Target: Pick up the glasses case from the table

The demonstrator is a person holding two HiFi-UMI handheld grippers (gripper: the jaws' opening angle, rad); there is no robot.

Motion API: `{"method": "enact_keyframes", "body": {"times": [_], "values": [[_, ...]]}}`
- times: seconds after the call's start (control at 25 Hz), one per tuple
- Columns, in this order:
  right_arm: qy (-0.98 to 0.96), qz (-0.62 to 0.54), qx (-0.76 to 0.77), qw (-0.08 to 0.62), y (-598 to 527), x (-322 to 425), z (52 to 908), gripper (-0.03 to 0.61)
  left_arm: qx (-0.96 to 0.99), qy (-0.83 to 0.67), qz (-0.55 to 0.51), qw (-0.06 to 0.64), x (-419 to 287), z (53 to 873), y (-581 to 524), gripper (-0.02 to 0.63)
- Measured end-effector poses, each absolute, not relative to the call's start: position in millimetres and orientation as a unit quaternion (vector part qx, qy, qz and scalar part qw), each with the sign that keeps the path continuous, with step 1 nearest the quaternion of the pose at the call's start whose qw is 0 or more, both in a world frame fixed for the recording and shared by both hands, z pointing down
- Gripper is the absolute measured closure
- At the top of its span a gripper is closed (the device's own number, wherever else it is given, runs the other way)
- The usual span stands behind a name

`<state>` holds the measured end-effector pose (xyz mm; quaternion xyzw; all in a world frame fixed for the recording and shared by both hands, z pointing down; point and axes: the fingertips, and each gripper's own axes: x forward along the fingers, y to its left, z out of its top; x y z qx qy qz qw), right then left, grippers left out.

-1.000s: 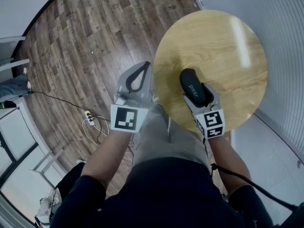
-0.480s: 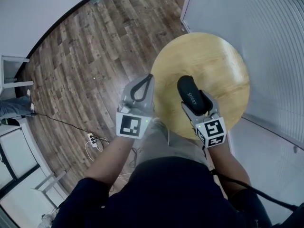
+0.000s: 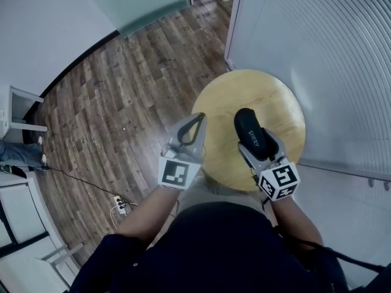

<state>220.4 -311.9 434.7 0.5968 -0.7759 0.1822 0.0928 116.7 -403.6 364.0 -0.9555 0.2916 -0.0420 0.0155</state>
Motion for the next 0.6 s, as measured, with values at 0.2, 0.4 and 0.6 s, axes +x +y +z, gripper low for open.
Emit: {"method": "enact_keyframes", "body": {"times": [0.2,0.4,0.6], "values": [[-0.781,0.151,0.601,0.073,-297,226,394,0.225,-0.958,0.284,-0.027,0.033,118,334,-388,0.611],[-0.783,0.131,0.606,0.056,-285,230,361,0.225,-0.960,0.277,-0.007,0.044,126,303,-379,0.611],[-0.785,0.117,0.606,0.048,-281,231,339,0.225,-0.963,0.265,0.009,0.057,132,281,-372,0.611]]}}
